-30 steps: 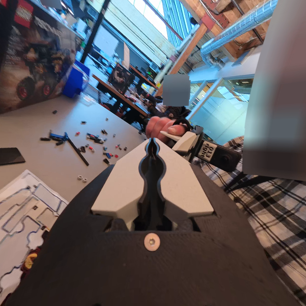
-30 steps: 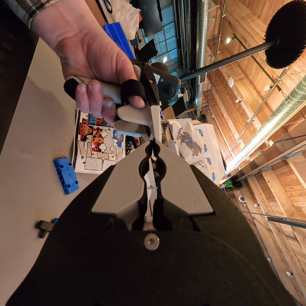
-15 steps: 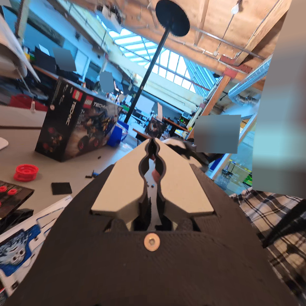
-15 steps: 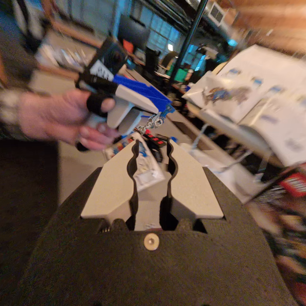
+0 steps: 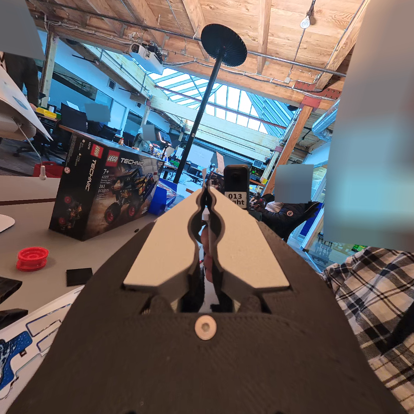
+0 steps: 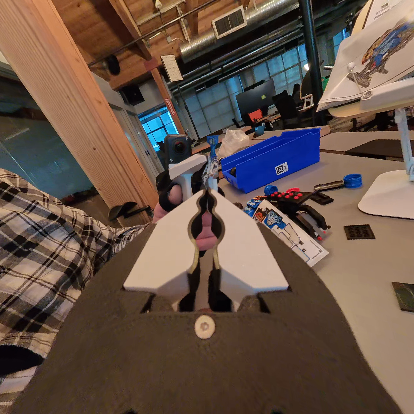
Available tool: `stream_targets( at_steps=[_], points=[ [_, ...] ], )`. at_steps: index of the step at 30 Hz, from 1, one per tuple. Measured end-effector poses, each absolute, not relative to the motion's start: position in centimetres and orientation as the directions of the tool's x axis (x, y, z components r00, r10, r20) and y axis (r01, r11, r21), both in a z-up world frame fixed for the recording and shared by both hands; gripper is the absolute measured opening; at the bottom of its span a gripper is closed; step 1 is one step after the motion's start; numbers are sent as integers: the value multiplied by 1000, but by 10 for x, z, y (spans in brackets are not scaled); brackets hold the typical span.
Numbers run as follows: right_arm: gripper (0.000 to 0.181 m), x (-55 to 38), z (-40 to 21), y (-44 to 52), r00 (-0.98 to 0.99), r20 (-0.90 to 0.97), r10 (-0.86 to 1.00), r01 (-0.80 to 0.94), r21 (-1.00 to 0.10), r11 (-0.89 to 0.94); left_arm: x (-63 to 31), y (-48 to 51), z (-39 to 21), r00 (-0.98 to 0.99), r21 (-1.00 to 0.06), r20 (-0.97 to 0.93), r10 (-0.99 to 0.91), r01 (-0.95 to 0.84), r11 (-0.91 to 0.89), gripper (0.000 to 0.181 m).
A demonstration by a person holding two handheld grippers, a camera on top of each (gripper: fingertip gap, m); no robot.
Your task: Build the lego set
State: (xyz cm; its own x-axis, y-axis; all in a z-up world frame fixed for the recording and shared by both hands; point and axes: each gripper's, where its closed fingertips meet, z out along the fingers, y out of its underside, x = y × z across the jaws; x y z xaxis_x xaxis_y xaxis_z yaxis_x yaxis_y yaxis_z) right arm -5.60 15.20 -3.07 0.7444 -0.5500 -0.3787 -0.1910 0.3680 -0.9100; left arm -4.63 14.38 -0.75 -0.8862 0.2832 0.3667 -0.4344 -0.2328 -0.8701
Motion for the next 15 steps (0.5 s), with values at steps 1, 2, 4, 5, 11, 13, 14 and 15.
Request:
stream_targets(
  at_steps=[1,2,4,5,11,13,14,15],
  points=[
    [0,-57,-31,152,747,-371,-551,-189,-914,359,-46,144,-8,-887,-872,365,282,-432,-230,0],
    [0,-58,-30,151,748,-361,-557,-185,-919,347,-47,144,-9,-887,-874,366,282,-432,-225,0],
    [0,-60,-30,149,755,-347,-556,-195,-929,315,-48,145,-13,-894,-888,358,270,-415,-196,0],
    [0,-61,-31,148,759,-335,-558,-204,-936,285,-49,145,-18,-903,-905,344,257,-392,-165,3],
    [0,-70,-52,134,770,-253,-585,-282,-959,43,-60,155,-91,-975,-965,167,148,-131,226,27],
    [0,-72,-64,130,774,-255,-579,-330,-944,-25,-63,161,-121,-986,-928,106,130,-51,370,33],
    [0,-74,-72,128,778,-261,-572,-359,-931,-62,-66,164,-139,-986,-888,81,143,-6,459,35],
    [0,-77,-80,128,784,-280,-554,-391,-916,-91,-66,167,-155,-989,-850,43,138,37,525,42]
  ],
)
